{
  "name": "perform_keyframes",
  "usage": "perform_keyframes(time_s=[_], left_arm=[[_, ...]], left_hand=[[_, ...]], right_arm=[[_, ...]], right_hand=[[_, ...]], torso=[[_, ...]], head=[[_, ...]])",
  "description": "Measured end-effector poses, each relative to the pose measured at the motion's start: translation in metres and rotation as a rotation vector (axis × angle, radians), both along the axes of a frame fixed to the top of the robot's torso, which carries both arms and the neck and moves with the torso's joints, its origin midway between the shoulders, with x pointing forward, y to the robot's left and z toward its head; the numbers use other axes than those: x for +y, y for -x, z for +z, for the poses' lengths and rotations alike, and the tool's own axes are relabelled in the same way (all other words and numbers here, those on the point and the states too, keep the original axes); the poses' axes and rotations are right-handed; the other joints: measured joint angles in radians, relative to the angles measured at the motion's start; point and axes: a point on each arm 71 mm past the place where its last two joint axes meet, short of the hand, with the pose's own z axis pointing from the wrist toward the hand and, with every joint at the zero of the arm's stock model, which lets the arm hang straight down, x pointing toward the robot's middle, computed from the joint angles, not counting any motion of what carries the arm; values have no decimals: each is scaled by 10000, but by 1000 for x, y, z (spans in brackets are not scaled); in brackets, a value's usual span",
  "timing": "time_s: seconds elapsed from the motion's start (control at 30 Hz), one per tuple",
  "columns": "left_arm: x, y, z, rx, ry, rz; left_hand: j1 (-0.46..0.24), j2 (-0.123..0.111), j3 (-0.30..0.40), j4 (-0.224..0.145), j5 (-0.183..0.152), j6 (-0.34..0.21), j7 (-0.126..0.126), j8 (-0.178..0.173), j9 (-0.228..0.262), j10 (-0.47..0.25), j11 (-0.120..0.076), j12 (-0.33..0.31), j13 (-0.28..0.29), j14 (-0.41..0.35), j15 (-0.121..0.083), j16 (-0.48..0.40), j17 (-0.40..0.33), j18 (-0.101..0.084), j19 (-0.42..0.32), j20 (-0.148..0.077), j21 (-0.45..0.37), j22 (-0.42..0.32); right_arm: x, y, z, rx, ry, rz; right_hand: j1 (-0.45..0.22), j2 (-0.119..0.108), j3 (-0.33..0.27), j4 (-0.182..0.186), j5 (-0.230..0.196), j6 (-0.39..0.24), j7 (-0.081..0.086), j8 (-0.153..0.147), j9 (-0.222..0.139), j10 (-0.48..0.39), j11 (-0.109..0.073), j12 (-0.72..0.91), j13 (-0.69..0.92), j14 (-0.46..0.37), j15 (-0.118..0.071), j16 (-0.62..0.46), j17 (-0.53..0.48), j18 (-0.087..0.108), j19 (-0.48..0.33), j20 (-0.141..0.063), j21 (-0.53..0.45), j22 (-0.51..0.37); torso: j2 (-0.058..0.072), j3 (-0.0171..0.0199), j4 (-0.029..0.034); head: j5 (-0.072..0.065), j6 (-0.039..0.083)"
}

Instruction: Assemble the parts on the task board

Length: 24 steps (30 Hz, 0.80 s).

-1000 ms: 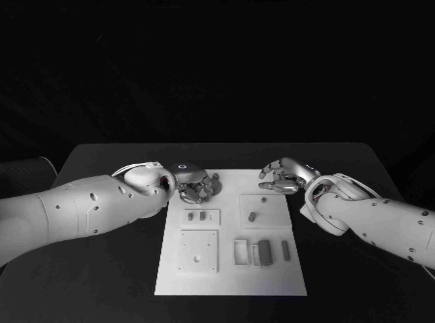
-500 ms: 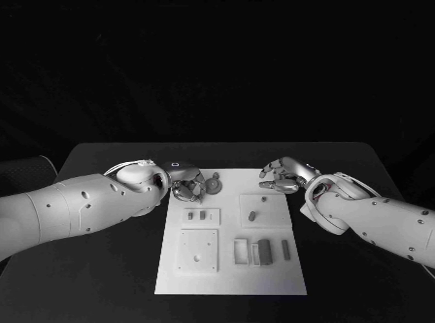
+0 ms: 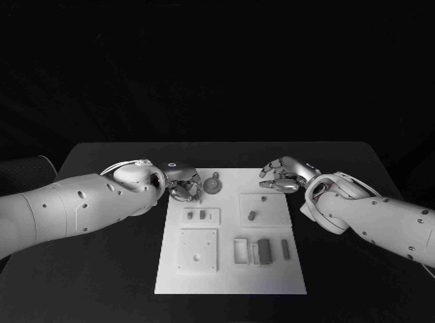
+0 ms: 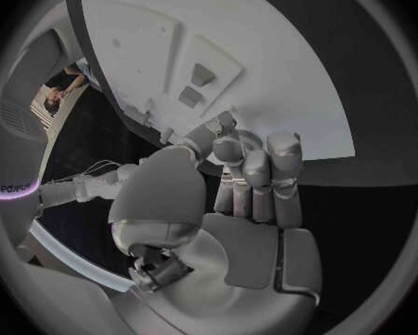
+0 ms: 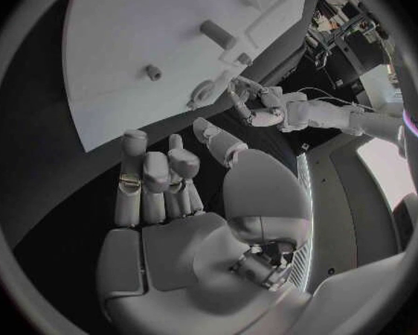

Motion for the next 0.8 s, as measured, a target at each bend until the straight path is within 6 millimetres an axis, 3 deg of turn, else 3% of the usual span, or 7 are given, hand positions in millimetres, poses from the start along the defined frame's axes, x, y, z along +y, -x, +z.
perform_keyframes(time_s=[0.8], left_arm=[[-9,0,-2,171,-69,-156]], left_hand=[[14,-14,-13,-13,0,-5,5,31,20,0,-1,0,-16,-1,1,41,-8,0,0,0,0,-3]], right_arm=[[0,0,0,3,-1,4]], right_hand=[[0,0,0,0,0,-6,36,0,6,2,-2,0,0,20,-20,0,0,0,-2,4,0,0]], torso=[[0,9,-3]], head=[[5,-2]])
